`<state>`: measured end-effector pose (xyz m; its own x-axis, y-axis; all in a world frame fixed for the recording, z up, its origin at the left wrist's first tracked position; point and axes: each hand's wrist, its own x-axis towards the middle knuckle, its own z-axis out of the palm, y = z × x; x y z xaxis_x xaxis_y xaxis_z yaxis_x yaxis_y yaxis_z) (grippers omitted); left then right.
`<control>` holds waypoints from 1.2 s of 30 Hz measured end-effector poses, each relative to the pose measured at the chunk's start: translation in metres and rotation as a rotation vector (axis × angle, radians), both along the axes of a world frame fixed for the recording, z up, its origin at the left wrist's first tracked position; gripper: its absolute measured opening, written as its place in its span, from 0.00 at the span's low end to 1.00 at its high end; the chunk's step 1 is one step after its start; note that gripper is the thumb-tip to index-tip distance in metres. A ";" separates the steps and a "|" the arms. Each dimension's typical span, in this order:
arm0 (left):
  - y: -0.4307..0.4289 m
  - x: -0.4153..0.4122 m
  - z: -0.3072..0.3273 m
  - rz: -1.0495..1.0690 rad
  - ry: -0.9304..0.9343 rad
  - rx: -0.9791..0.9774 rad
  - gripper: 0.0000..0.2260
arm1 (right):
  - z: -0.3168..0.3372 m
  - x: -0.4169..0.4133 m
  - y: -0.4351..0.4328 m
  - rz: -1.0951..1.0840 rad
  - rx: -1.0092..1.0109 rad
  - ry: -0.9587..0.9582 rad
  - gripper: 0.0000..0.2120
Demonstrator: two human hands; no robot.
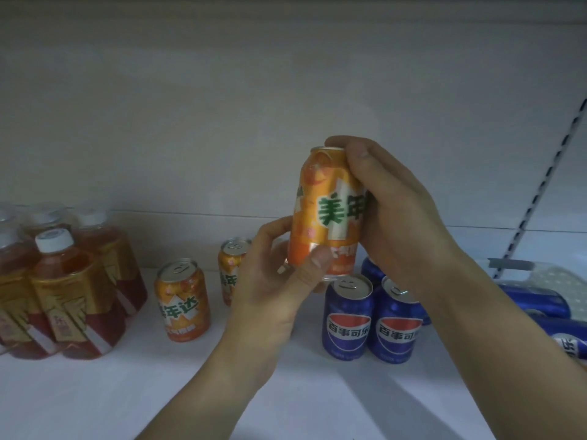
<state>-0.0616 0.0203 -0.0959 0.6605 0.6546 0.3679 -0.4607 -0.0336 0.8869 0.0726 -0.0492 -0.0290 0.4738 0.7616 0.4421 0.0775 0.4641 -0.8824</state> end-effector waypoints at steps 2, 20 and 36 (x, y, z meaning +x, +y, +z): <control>0.001 -0.001 -0.002 -0.061 -0.038 -0.048 0.28 | 0.003 0.000 -0.003 0.049 -0.030 0.001 0.21; -0.003 0.005 0.001 -0.142 -0.093 -0.150 0.32 | 0.006 0.009 -0.012 0.000 -0.157 -0.268 0.26; 0.010 0.005 0.002 -0.020 -0.224 -0.205 0.30 | 0.004 -0.019 -0.018 -0.282 0.074 -0.845 0.33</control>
<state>-0.0565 0.0299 -0.0942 0.5912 0.7179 0.3677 -0.6447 0.1466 0.7502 0.0536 -0.0677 -0.0255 0.1328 0.6220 0.7717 0.8081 0.3828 -0.4476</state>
